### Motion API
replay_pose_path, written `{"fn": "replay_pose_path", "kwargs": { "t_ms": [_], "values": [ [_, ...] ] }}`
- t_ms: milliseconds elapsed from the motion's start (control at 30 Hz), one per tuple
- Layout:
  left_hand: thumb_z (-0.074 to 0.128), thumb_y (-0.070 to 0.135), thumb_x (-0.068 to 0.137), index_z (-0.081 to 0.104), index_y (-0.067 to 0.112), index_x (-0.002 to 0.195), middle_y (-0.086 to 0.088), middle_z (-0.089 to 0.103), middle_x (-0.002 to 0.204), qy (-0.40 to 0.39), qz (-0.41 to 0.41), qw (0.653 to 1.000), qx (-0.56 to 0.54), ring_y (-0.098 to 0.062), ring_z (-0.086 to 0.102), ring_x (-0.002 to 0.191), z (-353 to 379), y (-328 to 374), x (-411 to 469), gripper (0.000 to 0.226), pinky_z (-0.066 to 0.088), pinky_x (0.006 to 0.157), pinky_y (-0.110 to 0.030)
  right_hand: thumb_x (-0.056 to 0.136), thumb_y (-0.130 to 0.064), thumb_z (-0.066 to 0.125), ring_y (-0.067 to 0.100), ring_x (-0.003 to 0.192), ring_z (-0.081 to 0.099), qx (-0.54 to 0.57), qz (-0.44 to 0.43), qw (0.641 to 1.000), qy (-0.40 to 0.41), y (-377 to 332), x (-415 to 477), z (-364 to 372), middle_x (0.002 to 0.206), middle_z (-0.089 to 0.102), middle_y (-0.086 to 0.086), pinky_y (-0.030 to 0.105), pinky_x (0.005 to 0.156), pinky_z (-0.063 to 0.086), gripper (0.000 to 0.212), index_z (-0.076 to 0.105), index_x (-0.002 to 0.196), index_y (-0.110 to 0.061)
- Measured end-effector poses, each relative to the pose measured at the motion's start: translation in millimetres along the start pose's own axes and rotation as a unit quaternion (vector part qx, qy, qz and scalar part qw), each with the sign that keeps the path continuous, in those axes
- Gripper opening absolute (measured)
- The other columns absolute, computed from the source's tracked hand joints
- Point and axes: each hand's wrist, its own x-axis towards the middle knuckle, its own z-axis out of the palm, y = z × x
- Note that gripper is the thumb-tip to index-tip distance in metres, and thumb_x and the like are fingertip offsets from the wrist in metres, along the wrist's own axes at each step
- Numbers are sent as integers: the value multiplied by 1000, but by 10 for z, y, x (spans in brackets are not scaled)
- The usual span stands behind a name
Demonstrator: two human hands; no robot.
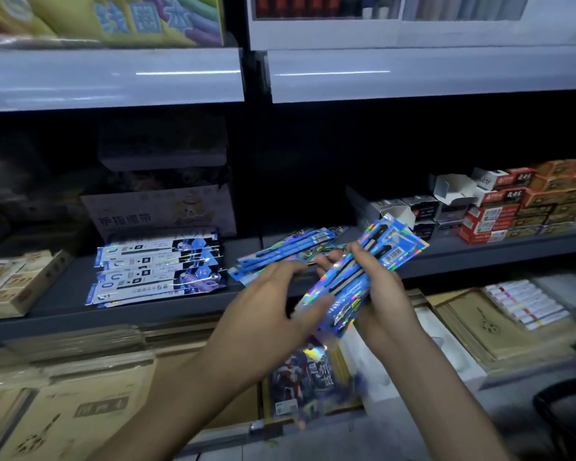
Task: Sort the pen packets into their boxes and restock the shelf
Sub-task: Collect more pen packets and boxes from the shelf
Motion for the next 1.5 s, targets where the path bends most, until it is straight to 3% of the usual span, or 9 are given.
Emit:
{"fn": "replay_pose_path", "kwargs": {
  "t_ms": [167,400,600,767,933,1000,1100,1200,1500],
  "values": [
    [78,46,80,31,40,145,15,68,102,-121,-53,991,34,-2,67,84,102,152,101,80,57,78,-30,105,-34,56,19,114,73,-119,23,990,-72,98,-146,15,123,77,1,30,84,60,38,68,131,-8],
    [58,43,94,26,10,149,-5,50,137,-33,-92,974,203,-27,59,121,287,369,176,72,45,83,-37,99,-38,67,23,114,73,-94,61,993,-40,167,-154,93,122,77,2,41,102,55,37,72,130,-19],
    [52,39,96,42,16,123,-7,64,118,21,-49,958,283,-33,65,107,279,292,386,37,34,70,-37,97,-34,70,20,82,70,-110,40,990,-75,108,-86,31,89,72,8,33,72,55,41,69,122,-2],
    [58,39,94,41,16,114,-9,66,113,22,-14,945,326,-38,66,103,124,198,637,35,35,67,-37,97,-36,68,23,109,74,-98,51,992,-68,72,-51,-116,113,78,11,44,103,55,41,67,129,-10],
    [59,48,95,45,14,121,-12,68,117,21,-11,925,379,-39,67,104,53,80,880,46,39,70,-38,94,-31,74,21,99,77,-169,-20,985,4,48,-6,-148,104,79,9,34,87,61,28,72,115,-12],
    [56,62,94,47,13,122,-13,69,118,1,-26,923,384,-39,66,107,47,27,1015,57,42,72,-39,94,-19,75,19,86,72,-298,-141,942,61,112,77,-164,94,75,5,31,76,58,14,68,105,-13],
    [51,81,87,49,13,123,-14,69,120,-33,-48,922,384,-39,66,109,80,-42,1130,77,48,79,-41,90,0,64,19,103,61,-566,-391,720,92,197,255,-238,115,61,0,37,85,53,33,63,118,-18],
    [47,87,82,51,12,125,-15,67,124,-61,-67,927,363,-38,65,112,114,-59,1160,86,48,86,-41,76,11,63,33,129,50,-698,-452,554,34,171,414,-267,146,52,6,43,95,50,68,59,138,-16],
    [27,87,81,54,10,131,-13,54,127,-65,-37,895,440,-33,55,116,240,-133,1127,96,43,94,-41,71,3,68,30,124,55,-782,-389,486,14,174,615,-329,131,66,-2,46,94,43,63,67,129,-21]
  ]
}}
